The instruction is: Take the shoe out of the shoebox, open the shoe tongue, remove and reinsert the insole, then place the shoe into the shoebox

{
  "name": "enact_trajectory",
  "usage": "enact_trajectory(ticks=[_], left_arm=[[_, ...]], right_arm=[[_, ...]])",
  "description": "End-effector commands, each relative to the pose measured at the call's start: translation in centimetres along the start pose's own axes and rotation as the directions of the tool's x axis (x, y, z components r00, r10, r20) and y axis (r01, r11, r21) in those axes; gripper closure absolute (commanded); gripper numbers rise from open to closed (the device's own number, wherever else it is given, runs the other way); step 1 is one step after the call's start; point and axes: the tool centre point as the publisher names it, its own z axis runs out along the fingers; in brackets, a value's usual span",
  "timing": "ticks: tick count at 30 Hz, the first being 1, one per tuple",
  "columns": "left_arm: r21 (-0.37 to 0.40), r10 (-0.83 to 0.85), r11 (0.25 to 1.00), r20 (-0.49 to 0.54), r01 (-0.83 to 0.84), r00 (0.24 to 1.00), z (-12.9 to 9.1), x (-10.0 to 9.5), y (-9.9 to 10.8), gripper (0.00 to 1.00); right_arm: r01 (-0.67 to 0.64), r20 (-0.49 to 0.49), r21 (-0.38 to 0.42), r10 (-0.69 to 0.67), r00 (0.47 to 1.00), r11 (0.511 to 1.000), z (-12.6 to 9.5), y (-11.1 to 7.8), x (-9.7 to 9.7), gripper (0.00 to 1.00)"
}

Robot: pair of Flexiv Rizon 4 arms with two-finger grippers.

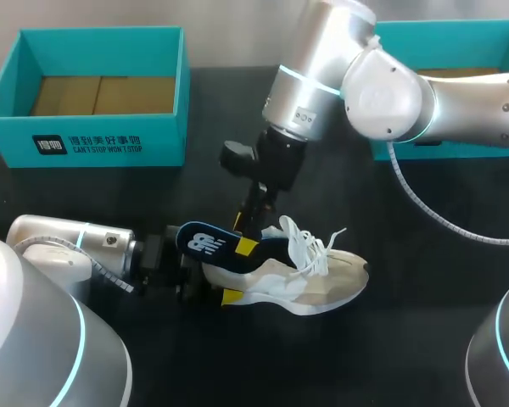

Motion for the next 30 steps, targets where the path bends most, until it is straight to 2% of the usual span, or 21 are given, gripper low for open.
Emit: enact_trajectory(ticks=[1,5,8,10,11,12,23,25,30], left_arm=[[-0.001,0.000,1.000,0.001,0.000,1.000,0.0,0.0,0.0,1.00],[-0.001,0.000,1.000,0.001,0.000,1.000,0.0,0.0,0.0,1.00],[-0.001,0.000,1.000,0.001,0.000,1.000,0.0,0.0,0.0,1.00],[-0.001,0.000,1.000,0.001,0.000,1.000,0.0,0.0,0.0,1.00],[-0.001,0.000,1.000,0.001,0.000,1.000,0.0,0.0,0.0,1.00],[-0.001,0.000,1.000,0.001,0.000,1.000,0.0,0.0,0.0,1.00],[-0.001,0.000,1.000,0.001,0.000,1.000,0.0,0.0,0.0,1.00],[-0.001,0.000,1.000,0.001,0.000,1.000,0.0,0.0,0.0,1.00],[-0.001,0.000,1.000,0.001,0.000,1.000,0.0,0.0,0.0,1.00]], right_arm=[[0.004,-0.012,-0.003,-0.004,1.000,1.000,0.7,0.2,-0.2,0.13],[0.000,-0.025,-0.010,-0.001,1.000,1.000,1.0,0.1,0.0,0.29],[0.002,-0.033,-0.012,-0.002,0.999,1.000,1.3,0.1,0.2,0.31],[0.004,-0.038,-0.015,-0.005,0.999,1.000,1.5,0.1,0.3,0.36],[0.005,-0.041,-0.017,-0.006,0.999,1.000,1.6,0.1,0.4,0.46],[0.007,-0.044,-0.020,-0.008,0.999,1.000,1.7,0.1,0.4,0.51],[0.012,-0.058,-0.024,-0.013,0.998,1.000,2.2,0.3,0.3,0.61],[0.012,-0.059,-0.024,-0.013,0.998,1.000,2.2,0.3,0.3,0.65],[0.010,-0.044,-0.037,-0.011,0.999,0.999,2.1,0.4,0.4,0.91]])
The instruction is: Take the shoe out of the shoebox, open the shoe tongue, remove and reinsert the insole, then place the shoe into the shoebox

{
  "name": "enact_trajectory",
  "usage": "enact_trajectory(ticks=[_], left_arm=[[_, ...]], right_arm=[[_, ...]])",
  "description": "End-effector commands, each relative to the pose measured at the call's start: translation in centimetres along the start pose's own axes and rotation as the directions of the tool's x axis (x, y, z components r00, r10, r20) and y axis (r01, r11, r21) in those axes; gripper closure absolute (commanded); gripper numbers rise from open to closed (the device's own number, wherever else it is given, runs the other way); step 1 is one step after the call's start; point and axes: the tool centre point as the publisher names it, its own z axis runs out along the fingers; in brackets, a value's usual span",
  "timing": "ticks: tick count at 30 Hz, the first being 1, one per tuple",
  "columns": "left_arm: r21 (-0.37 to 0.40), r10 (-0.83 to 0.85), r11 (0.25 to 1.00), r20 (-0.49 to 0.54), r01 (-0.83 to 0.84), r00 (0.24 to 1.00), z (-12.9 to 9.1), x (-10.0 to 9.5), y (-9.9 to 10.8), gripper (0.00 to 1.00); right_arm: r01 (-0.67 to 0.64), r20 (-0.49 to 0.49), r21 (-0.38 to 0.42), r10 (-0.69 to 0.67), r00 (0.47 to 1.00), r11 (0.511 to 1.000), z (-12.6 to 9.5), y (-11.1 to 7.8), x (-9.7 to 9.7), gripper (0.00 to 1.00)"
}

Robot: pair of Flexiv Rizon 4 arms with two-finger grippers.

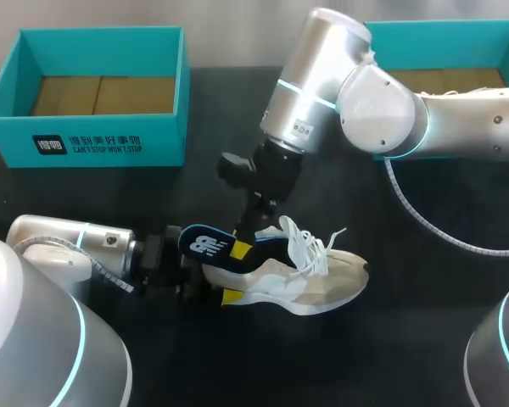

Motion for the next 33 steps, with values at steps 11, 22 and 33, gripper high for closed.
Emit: enact_trajectory(ticks=[11,22,33], left_arm=[[-0.001,-0.001,1.000,0.001,0.001,1.000,0.0,0.0,0.0,1.00],[-0.001,-0.001,1.000,0.001,0.001,1.000,0.0,0.0,0.0,1.00],[-0.001,-0.001,1.000,0.001,0.001,1.000,0.0,0.0,0.0,1.00]], right_arm=[[0.051,0.041,-0.045,-0.049,0.998,0.998,-0.6,1.3,0.2,1.00],[0.193,0.163,-0.080,-0.178,0.970,0.978,-5.1,5.9,2.1,1.00],[0.227,0.179,-0.118,-0.204,0.962,0.967,-6.3,6.8,2.8,1.00]])
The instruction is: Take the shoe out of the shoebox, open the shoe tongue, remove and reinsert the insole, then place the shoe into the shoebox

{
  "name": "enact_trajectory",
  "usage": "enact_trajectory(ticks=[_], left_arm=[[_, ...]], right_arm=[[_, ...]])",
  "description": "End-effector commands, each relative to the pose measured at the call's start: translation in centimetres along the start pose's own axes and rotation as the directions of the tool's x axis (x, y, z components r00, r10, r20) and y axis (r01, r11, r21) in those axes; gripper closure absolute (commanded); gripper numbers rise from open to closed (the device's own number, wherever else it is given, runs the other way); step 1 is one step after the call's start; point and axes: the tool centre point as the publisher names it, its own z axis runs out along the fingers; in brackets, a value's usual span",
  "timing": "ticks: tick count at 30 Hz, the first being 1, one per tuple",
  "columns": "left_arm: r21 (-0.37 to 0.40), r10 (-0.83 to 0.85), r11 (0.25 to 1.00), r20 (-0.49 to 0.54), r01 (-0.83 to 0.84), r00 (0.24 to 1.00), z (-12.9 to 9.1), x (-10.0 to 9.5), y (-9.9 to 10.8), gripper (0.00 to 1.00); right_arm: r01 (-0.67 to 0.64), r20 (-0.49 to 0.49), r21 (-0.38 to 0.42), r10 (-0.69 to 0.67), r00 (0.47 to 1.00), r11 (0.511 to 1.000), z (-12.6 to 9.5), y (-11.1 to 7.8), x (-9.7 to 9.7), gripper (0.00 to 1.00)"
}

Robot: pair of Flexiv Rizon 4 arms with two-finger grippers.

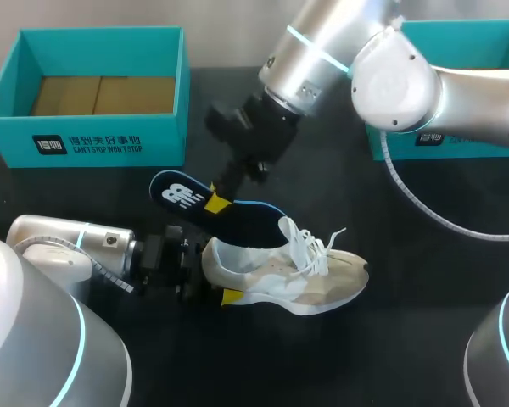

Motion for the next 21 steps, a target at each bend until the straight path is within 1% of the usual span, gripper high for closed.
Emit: enact_trajectory(ticks=[1,6,7,8,9,10,11,13,14,15,19,20,21], left_arm=[[-0.001,-0.001,1.000,0.001,0.001,1.000,0.0,0.0,0.0,1.00],[-0.001,-0.001,1.000,0.001,0.001,1.000,0.0,0.0,0.0,1.00],[-0.001,-0.001,1.000,0.001,0.001,1.000,0.0,0.0,0.0,1.00],[-0.001,-0.001,1.000,0.001,0.001,1.000,0.0,0.0,0.0,1.00],[-0.001,-0.001,1.000,0.001,0.001,1.000,0.0,0.0,0.0,1.00],[-0.001,-0.001,1.000,0.001,0.001,1.000,0.0,0.0,0.0,1.00],[-0.001,-0.001,1.000,0.001,0.001,1.000,0.0,0.0,0.0,1.00],[-0.001,-0.001,1.000,0.001,0.001,1.000,0.0,0.0,0.0,1.00],[-0.001,-0.001,1.000,0.001,0.001,1.000,0.0,0.0,0.0,1.00],[-0.001,-0.001,1.000,0.001,0.001,1.000,0.0,0.0,0.0,1.00],[-0.001,-0.001,1.000,0.001,0.001,1.000,0.0,0.0,0.0,1.00],[-0.001,-0.001,1.000,0.001,0.001,1.000,0.0,0.0,0.0,1.00],[-0.001,-0.001,1.000,0.001,0.001,1.000,0.0,0.0,0.0,1.00]], right_arm=[[0.000,0.008,-0.003,0.001,1.000,1.000,0.1,-0.2,0.3,1.00],[0.000,0.008,-0.003,0.001,1.000,1.000,0.1,-0.2,0.3,1.00],[-0.001,0.020,-0.007,0.001,1.000,1.000,0.1,0.4,0.3,1.00],[-0.002,0.050,-0.074,0.006,0.999,0.997,-0.4,1.2,0.2,1.00],[0.003,0.080,-0.107,0.005,0.997,0.994,-1.0,1.7,0.2,1.00],[-0.002,0.106,-0.117,0.015,0.994,0.993,-1.5,2.2,0.3,1.00],[-0.015,0.129,-0.161,0.036,0.991,0.987,-2.2,2.5,0.3,1.00],[-0.037,0.158,-0.179,0.065,0.985,0.983,-3.3,3.3,0.6,1.00],[-0.045,0.165,-0.207,0.081,0.983,0.977,-4.0,3.7,0.8,1.00],[-0.057,0.180,-0.216,0.097,0.979,0.975,-4.6,4.0,1.1,1.00],[-0.095,0.188,-0.321,0.161,0.969,0.942,-6.9,4.8,2.4,1.00],[-0.120,0.165,-0.390,0.198,0.966,0.913,-7.6,4.8,2.8,1.00],[-0.143,0.156,-0.423,0.228,0.961,0.895,-8.6,4.7,3.1,1.00]])
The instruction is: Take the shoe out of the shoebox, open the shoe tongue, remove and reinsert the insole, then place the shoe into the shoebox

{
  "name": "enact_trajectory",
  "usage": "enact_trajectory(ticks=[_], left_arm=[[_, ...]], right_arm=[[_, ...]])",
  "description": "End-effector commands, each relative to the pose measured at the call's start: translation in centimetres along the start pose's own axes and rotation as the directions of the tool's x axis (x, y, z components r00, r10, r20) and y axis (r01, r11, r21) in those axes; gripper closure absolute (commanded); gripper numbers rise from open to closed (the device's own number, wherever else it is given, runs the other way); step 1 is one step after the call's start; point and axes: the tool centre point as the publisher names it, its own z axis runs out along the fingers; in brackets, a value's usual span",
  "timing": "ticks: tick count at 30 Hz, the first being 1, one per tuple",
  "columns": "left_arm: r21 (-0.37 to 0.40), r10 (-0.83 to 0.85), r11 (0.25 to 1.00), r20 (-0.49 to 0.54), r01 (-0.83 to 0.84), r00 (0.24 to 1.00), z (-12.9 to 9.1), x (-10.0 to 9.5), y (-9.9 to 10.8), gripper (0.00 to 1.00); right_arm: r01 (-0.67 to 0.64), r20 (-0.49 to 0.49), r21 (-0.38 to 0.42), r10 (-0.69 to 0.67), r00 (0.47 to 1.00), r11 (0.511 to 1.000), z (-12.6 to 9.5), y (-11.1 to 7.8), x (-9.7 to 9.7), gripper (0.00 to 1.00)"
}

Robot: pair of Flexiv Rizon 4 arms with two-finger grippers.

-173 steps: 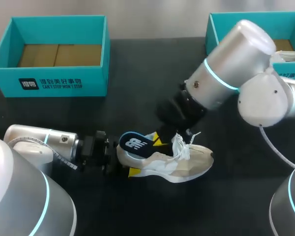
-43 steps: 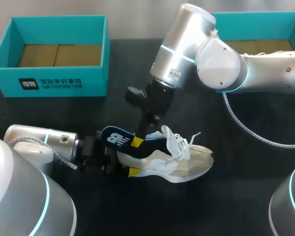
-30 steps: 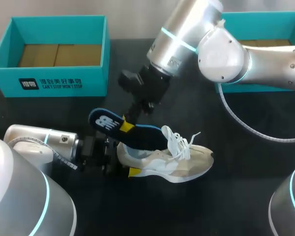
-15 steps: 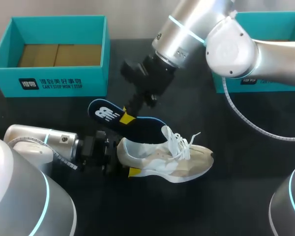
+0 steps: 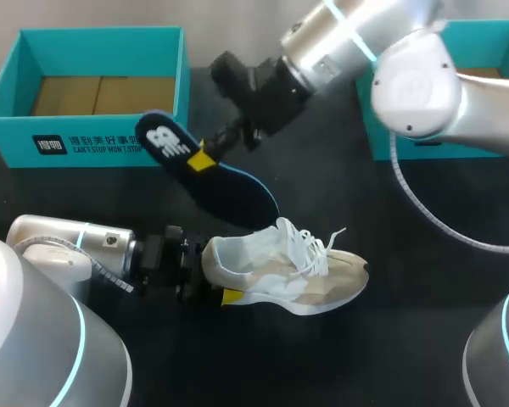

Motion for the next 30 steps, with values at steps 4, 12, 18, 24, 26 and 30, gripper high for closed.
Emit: enact_trajectory(ticks=[4,12,18,24,26,30], left_arm=[[-0.001,0.000,1.000,0.001,0.000,1.000,0.0,0.0,0.0,1.00],[-0.001,0.000,1.000,0.001,0.000,1.000,0.0,0.0,0.0,1.00],[-0.001,0.000,1.000,0.001,0.000,1.000,0.0,0.0,0.0,1.00],[-0.001,0.000,1.000,0.001,0.000,1.000,0.0,0.0,0.0,1.00],[-0.001,0.000,1.000,0.001,0.000,1.000,0.0,0.0,0.0,1.00],[-0.001,0.000,1.000,0.001,0.000,1.000,0.0,0.0,0.0,1.00]], right_arm=[[-0.065,0.051,-0.160,0.074,0.996,0.985,-3.7,-1.3,2.2,1.00],[-0.065,0.051,-0.160,0.074,0.996,0.985,-3.7,-1.3,2.2,1.00],[-0.018,0.100,-0.295,0.050,0.994,0.955,-6.1,0.5,2.3,1.00],[0.006,0.103,-0.400,0.038,0.994,0.917,-10.1,1.9,5.4,1.00],[0.020,0.111,-0.423,0.030,0.993,0.906,-11.3,2.3,6.4,1.00],[-0.023,0.065,-0.469,0.061,0.996,0.883,-13.2,2.5,8.2,1.00]])
